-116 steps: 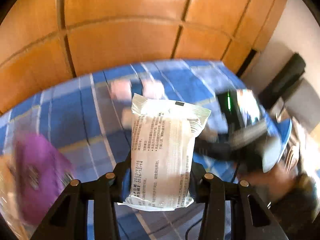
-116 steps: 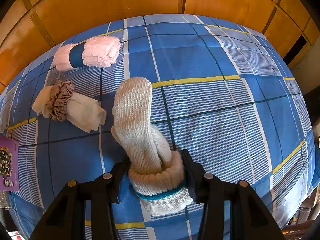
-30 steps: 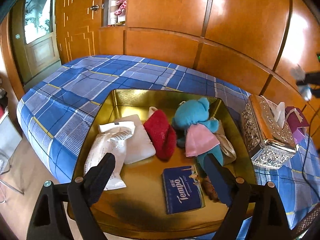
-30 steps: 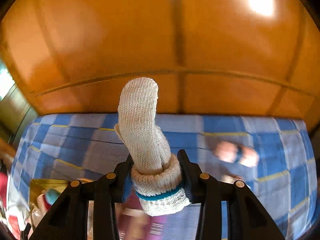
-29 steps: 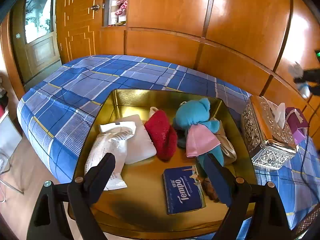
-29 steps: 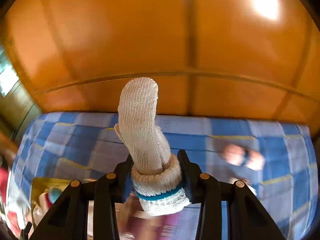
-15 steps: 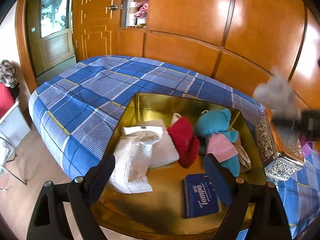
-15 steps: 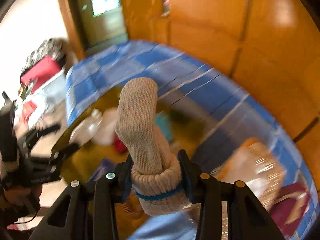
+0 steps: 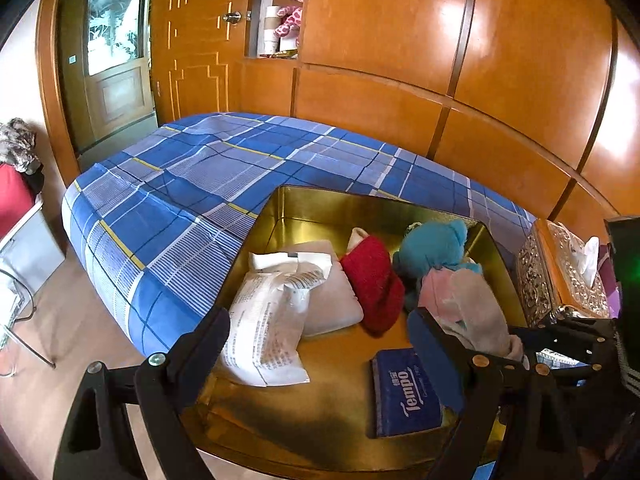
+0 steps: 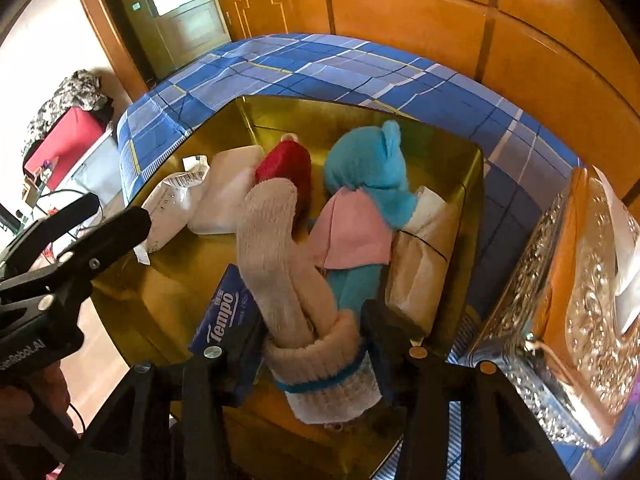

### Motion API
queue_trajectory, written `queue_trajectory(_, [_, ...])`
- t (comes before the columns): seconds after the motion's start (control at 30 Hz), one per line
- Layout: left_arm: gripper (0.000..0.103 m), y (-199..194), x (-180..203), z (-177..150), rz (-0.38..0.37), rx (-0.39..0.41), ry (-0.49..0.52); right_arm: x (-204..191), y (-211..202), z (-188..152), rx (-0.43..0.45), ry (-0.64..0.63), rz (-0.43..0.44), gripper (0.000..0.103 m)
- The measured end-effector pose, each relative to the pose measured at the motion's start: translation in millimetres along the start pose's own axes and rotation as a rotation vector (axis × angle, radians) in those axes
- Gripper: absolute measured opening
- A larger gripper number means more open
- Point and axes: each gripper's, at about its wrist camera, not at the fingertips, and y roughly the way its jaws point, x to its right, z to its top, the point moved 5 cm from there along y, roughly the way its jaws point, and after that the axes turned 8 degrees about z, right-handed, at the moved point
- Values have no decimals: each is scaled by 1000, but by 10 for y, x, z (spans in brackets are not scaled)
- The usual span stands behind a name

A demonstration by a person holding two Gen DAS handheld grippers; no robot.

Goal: Organize soft objects
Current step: 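Carry the blue-striped white sock into the gold tray and open the right tool, then grasp the brown scrunchie with white sock using the right tool and lift it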

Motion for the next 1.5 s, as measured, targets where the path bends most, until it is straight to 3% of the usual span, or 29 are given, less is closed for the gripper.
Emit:
queue_trajectory(0.57, [91, -146, 179, -2, -22, 45, 50, 30, -830, -152, 203, -65, -72, 48])
queue_trajectory(0.77, [91, -171, 266, -40, -39, 44, 74, 139, -1091, -359, 235, -113, -101, 48])
queue_trajectory(0.97, [91, -232, 412, -77, -74, 54, 119, 456, -1307, -633, 237, -71, -134, 48])
queue_trajectory(1.2, [91, -329, 673, -165, -144, 59, 199, 1141, -1681, -1051, 259, 98, -204, 48])
queue_trajectory(1.5, [91, -596, 1168, -295, -338, 48, 314, 2547, -2270, -1834, 334, 604, -363, 48])
